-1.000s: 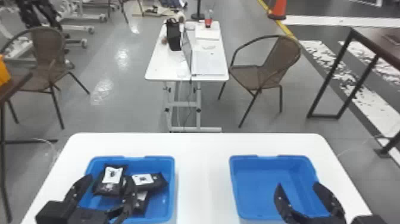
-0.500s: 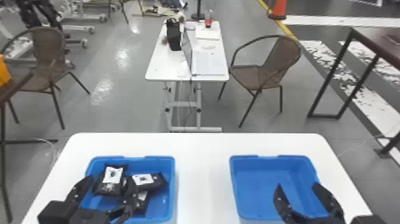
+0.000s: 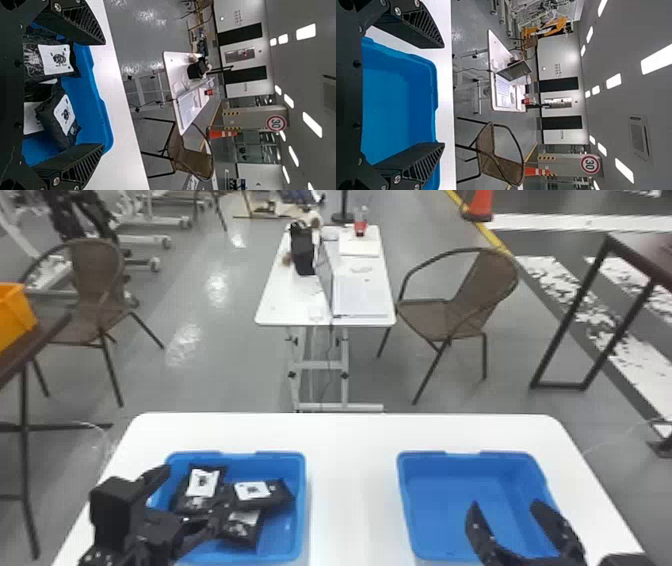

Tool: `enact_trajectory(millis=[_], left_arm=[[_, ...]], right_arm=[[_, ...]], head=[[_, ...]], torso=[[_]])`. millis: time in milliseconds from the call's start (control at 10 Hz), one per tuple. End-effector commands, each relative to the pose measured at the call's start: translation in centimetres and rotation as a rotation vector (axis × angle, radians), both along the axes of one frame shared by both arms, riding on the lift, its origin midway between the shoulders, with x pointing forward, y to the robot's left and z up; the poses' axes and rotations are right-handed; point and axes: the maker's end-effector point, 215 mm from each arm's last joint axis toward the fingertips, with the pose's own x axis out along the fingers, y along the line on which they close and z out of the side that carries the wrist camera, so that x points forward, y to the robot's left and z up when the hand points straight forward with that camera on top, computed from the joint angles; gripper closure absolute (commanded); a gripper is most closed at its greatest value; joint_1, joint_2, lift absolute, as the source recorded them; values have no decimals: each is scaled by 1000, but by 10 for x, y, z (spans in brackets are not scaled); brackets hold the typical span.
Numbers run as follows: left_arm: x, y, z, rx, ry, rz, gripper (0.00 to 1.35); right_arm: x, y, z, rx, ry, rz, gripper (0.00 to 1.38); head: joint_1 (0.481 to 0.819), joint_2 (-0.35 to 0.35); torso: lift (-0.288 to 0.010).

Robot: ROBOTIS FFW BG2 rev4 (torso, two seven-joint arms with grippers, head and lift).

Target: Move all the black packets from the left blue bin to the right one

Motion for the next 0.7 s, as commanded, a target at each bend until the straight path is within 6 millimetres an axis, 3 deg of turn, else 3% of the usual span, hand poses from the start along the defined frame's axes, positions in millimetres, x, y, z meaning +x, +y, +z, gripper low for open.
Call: enact_trajectory(millis=[0, 600], left_arm=[[19, 15, -10, 19, 40, 8, 117], [59, 10, -84, 111, 248, -178, 119]], right_arm=[[3, 6, 0, 19, -2, 3, 145], [10, 16, -2, 42, 0, 15, 145]], head=[[695, 3], [695, 41]], torso=[[0], [0]])
